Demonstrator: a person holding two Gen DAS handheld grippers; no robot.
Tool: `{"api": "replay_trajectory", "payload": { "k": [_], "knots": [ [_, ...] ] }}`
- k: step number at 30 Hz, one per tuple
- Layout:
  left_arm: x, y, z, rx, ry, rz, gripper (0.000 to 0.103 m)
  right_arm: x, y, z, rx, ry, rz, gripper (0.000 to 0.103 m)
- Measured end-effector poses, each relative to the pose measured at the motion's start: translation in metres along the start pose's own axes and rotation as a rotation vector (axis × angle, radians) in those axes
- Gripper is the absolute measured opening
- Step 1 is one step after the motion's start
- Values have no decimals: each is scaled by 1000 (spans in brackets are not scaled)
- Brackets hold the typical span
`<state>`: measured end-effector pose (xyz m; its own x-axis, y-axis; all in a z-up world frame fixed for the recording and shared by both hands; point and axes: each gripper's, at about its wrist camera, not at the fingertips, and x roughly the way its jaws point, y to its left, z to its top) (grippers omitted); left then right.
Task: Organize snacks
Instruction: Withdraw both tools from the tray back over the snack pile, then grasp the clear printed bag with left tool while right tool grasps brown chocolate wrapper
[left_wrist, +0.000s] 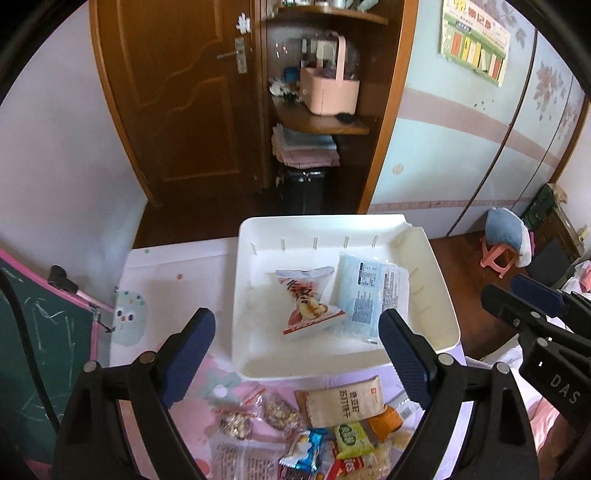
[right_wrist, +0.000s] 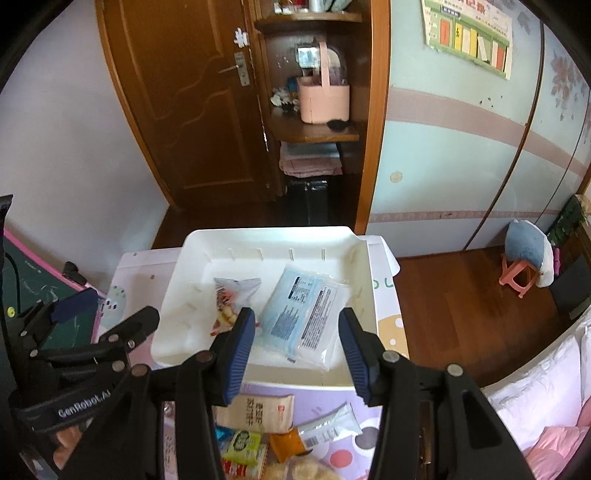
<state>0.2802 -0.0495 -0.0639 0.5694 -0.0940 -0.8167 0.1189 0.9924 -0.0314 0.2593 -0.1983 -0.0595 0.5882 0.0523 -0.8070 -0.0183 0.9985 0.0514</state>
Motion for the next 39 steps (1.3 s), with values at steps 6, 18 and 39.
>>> {"api": "replay_trajectory", "payload": {
  "k": [6, 18, 39],
  "knots": [
    [-37, 12, -29, -21, -27, -16, 90, -34, 2, -25, -27, -36, 26, 49],
    [-84, 36, -113, -52, -75, 20, 90, -72, 8, -99, -97, -16, 103, 51],
    [-6, 60, -244, -49, 188, 63, 90, -7, 22, -241, -182, 247, 123, 51]
  ]
}}
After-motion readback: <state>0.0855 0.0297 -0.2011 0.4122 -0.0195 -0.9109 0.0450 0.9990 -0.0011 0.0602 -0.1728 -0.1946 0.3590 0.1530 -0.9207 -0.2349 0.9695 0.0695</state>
